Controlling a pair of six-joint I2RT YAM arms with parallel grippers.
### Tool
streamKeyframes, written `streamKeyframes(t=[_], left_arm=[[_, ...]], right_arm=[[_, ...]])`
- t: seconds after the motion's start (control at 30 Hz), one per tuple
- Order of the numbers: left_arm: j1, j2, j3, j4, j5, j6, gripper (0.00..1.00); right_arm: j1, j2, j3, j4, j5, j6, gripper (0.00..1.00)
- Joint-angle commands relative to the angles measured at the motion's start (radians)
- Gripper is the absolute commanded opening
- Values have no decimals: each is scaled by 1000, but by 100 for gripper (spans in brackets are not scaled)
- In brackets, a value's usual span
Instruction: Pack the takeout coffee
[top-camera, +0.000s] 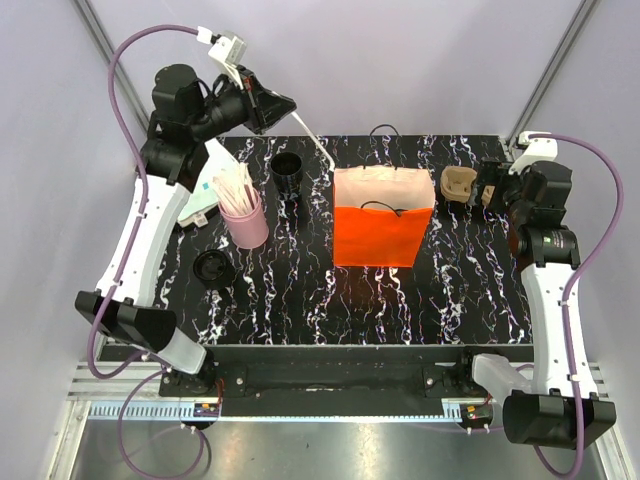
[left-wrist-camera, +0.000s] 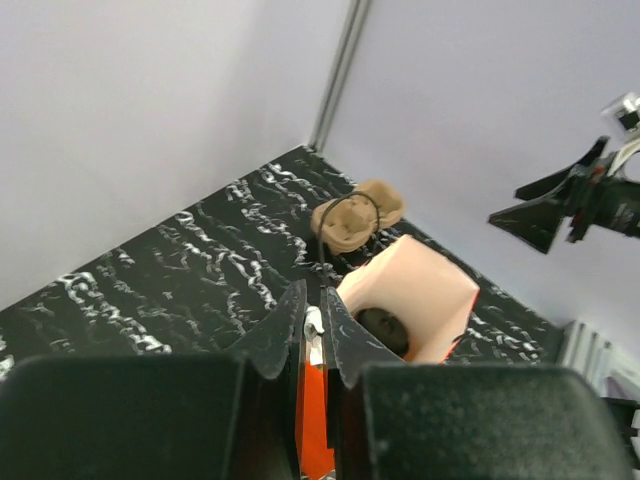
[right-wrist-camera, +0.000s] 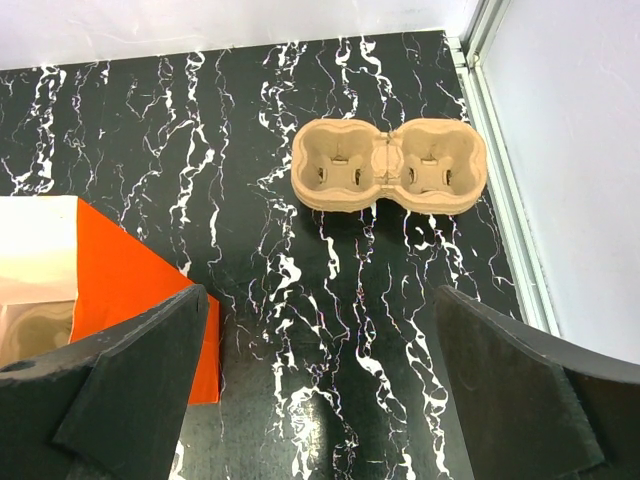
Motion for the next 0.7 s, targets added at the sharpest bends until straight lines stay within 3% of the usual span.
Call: streamKeyframes(t=[0.0, 0.67], left_arm=[[-13, 41, 59, 102, 70, -105, 8], [-84, 256, 84, 161, 130, -191, 8]], right_arm=[[-12, 7, -6, 49, 13, 11, 100], [-55, 6, -18, 49, -44, 21, 100]])
